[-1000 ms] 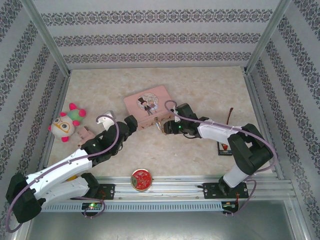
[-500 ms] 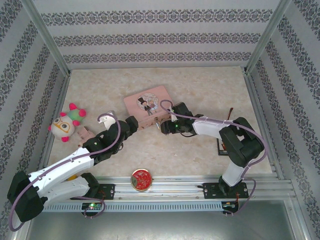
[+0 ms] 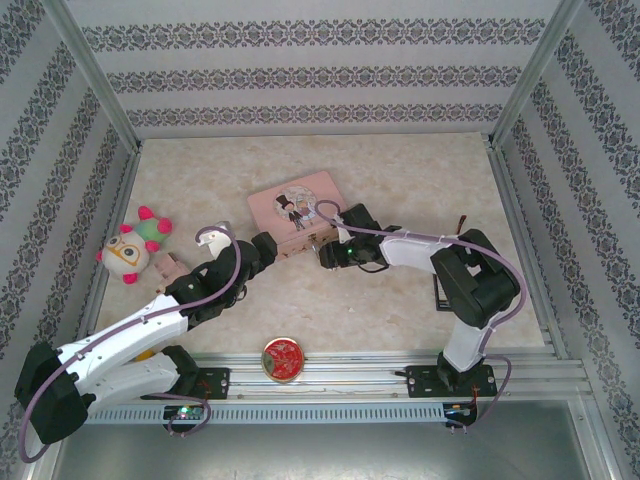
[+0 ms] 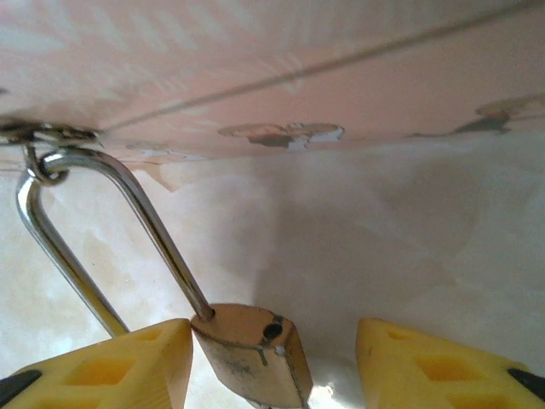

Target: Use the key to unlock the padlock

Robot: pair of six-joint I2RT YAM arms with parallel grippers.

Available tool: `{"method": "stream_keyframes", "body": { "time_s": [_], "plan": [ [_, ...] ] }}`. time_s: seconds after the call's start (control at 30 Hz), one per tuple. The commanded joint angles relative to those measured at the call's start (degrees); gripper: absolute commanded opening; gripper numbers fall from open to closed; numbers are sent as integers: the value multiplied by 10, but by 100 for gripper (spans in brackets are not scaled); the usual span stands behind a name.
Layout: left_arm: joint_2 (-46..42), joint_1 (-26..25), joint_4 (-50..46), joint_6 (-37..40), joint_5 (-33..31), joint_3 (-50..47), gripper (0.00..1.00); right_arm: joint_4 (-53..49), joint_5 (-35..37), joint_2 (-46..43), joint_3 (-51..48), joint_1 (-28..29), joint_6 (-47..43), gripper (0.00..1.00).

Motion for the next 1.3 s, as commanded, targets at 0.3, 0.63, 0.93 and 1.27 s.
{"method": "stream_keyframes", "body": {
  "time_s": [0.3, 0.63, 0.93, 1.27],
  "plan": [
    [-11, 8, 8, -14, 2, -15, 99, -21, 15, 22, 22, 16, -23, 39],
    [-12, 8, 7, -14, 7, -14, 99, -22, 22, 24, 15, 21, -22, 23],
    [-9, 8, 7, -10, 5, -12, 99, -37, 95, 12, 13, 42, -41, 29],
    [-5, 9, 6, -8, 5, -9, 99, -9, 117, 30, 9, 55, -83, 42]
  ]
}}
